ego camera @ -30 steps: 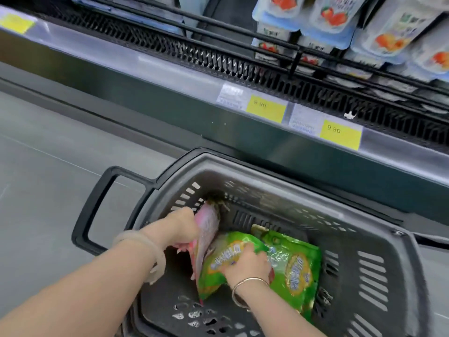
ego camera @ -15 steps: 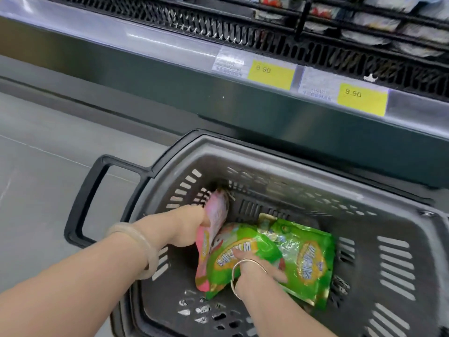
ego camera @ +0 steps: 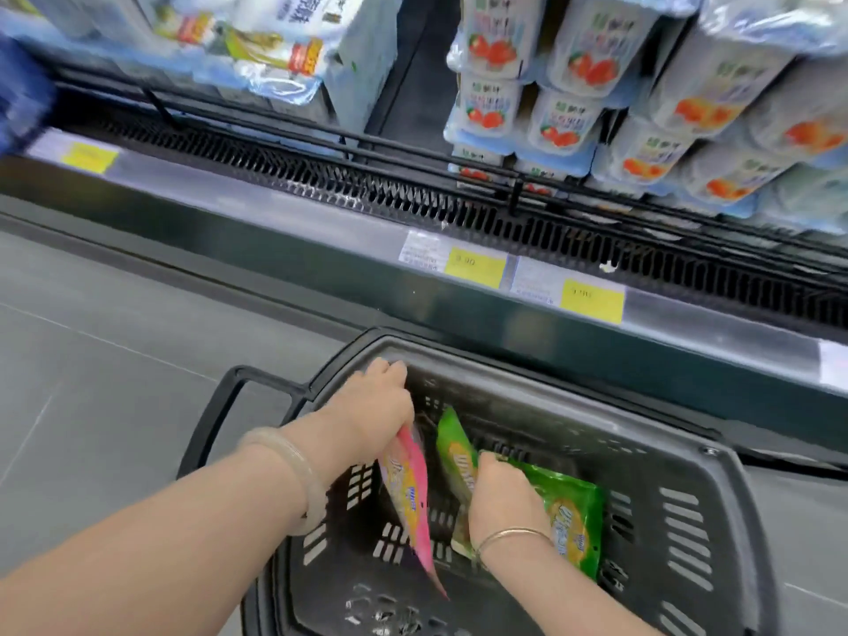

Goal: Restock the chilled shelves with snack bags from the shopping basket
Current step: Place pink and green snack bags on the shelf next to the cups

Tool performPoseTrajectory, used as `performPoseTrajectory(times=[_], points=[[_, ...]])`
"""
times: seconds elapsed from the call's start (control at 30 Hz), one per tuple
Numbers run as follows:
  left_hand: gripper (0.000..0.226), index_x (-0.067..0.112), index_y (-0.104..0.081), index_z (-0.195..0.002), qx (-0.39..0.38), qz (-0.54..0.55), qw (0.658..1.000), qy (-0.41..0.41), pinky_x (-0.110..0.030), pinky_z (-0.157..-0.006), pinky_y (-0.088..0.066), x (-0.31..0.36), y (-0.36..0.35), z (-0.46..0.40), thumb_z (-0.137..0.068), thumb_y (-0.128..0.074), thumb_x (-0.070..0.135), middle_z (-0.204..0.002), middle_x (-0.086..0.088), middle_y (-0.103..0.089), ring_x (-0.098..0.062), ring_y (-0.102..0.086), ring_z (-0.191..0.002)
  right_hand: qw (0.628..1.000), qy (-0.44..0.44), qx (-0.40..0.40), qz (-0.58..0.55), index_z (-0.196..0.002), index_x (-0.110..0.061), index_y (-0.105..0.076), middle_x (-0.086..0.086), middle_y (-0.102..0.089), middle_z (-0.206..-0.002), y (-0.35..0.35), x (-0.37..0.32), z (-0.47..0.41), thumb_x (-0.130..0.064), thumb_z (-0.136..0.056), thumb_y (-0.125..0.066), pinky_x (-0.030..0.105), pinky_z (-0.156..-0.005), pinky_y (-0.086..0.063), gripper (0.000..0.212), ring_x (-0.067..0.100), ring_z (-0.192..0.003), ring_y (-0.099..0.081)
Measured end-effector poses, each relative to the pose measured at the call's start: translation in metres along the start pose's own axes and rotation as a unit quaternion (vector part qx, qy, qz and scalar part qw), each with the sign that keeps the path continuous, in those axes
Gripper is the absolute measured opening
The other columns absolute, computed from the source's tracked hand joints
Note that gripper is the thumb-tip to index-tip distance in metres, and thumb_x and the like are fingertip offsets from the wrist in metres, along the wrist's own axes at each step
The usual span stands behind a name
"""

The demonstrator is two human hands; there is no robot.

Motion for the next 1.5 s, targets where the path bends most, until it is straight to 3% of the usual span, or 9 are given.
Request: performPoseTrajectory(times=[0.17, 0.33, 0.47, 0.57, 0.77, 0.97, 1.23, 1.4, 1.5], points=[[0.038, -0.003, -0.070, -0.095, -0.013, 0.194, 0.979, -0.059, -0.029, -0.103, -0.031, 0.001, 0.082, 0.028, -0.079, -0.069, 0.031, -0.133, -0.016, -0.051, -0.024, -0.038, -0.131, 0.990, 0.133, -0.009, 0.053, -0.122, -0.014, -0.040, 0.018, -0.058, -0.120, 0.098, -0.011, 0.031, 0.002, -0.085, -0.037, 0.038, -0.081, -0.047, 0.040, 0.034, -0.109, -0.059], [0.036, -0.004, -0.069, -0.099, 0.035, 0.301, 0.949, -0.089, 0.001, -0.077, -0.027, -0.005, 0.173, 0.075, -0.078, -0.072, 0.025, -0.132, -0.007, -0.055, -0.009, -0.044, -0.121, 0.957, 0.267, -0.014, 0.109, -0.117, -0.016, -0.050, 0.011, -0.060, -0.114, 0.227, -0.027, 0.059, 0.003, -0.088, -0.042, 0.032, -0.076, -0.048, 0.036, 0.026, -0.100, -0.060], [0.022, 0.012, -0.069, -0.059, 0.134, 0.338, 0.928, -0.084, -0.022, -0.066, -0.044, -0.013, 0.256, 0.119, -0.073, -0.076, 0.027, -0.071, -0.002, -0.066, -0.009, -0.057, -0.068, 0.939, 0.329, 0.057, 0.085, -0.112, -0.018, -0.056, -0.018, -0.050, -0.092, 0.334, -0.039, 0.103, -0.011, -0.091, -0.053, 0.008, -0.056, -0.036, 0.022, -0.008, -0.064, -0.045], [0.018, 0.018, -0.071, -0.056, 0.202, 0.390, 0.895, -0.077, -0.013, -0.051, -0.038, -0.017, 0.313, 0.152, -0.072, -0.077, 0.023, -0.050, 0.009, -0.059, -0.002, -0.048, -0.049, 0.924, 0.345, 0.160, 0.044, -0.102, -0.016, -0.065, -0.012, -0.049, -0.074, 0.405, -0.045, 0.143, -0.029, -0.086, -0.061, 0.020, -0.062, -0.030, 0.021, 0.008, -0.070, -0.045], [0.017, -0.003, -0.073, -0.075, 0.266, 0.538, 0.795, -0.089, -0.030, -0.071, -0.051, -0.028, 0.390, 0.227, -0.065, -0.077, 0.010, -0.078, -0.020, -0.073, -0.021, -0.065, -0.069, 0.855, 0.336, 0.292, -0.267, -0.078, -0.024, -0.064, -0.015, -0.062, -0.060, 0.487, -0.008, 0.194, -0.020, -0.063, -0.082, 0.011, -0.053, -0.047, 0.023, -0.002, -0.057, -0.059], [0.016, 0.008, -0.076, -0.068, 0.269, 0.649, 0.683, -0.199, -0.024, -0.052, -0.057, 0.001, 0.453, 0.268, -0.055, -0.071, 0.015, -0.066, -0.009, -0.074, -0.018, -0.071, -0.057, 0.723, 0.334, 0.009, -0.604, -0.091, -0.016, -0.074, 0.003, -0.075, -0.087, 0.485, 0.006, 0.196, -0.019, -0.056, -0.076, 0.042, -0.076, -0.055, 0.035, 0.018, -0.077, -0.068], [0.024, 0.004, -0.069, -0.081, 0.283, 0.722, 0.603, -0.187, -0.028, -0.050, -0.058, 0.043, 0.484, 0.234, -0.063, -0.066, 0.020, -0.067, -0.011, -0.073, -0.020, -0.068, -0.052, 0.744, 0.230, 0.012, -0.627, -0.082, -0.014, -0.059, 0.008, -0.064, -0.081, 0.481, 0.040, 0.175, 0.000, -0.094, -0.038, 0.032, -0.066, -0.054, 0.027, 0.020, -0.071, -0.061], [0.013, 0.004, -0.065, -0.083, 0.284, 0.754, 0.575, -0.142, -0.027, -0.048, -0.058, 0.056, 0.493, 0.195, -0.088, -0.055, 0.010, -0.061, -0.008, -0.072, -0.017, -0.068, -0.049, 0.811, 0.139, 0.074, -0.564, -0.068, -0.007, -0.060, 0.011, -0.063, -0.054, 0.504, 0.069, 0.163, -0.007, -0.089, -0.049, 0.041, -0.056, -0.055, 0.024, 0.026, -0.050, -0.059], [0.015, 0.004, -0.064, -0.092, 0.307, 0.755, 0.566, -0.122, -0.028, -0.053, -0.057, 0.051, 0.506, 0.180, -0.090, -0.053, 0.013, -0.065, -0.007, -0.072, -0.018, -0.068, -0.053, 0.767, 0.104, 0.092, -0.627, -0.066, -0.012, -0.058, 0.002, -0.058, -0.038, 0.531, 0.096, 0.161, -0.016, -0.088, -0.059, 0.040, -0.037, -0.052, 0.022, 0.017, -0.032, -0.054]])
Point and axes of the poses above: each hand's wrist, its own z-axis away from the middle knuckle, its own y-axis out of the back of the hand, x = y × z, the point moved 4 cm from there along -z, towards the middle knuckle
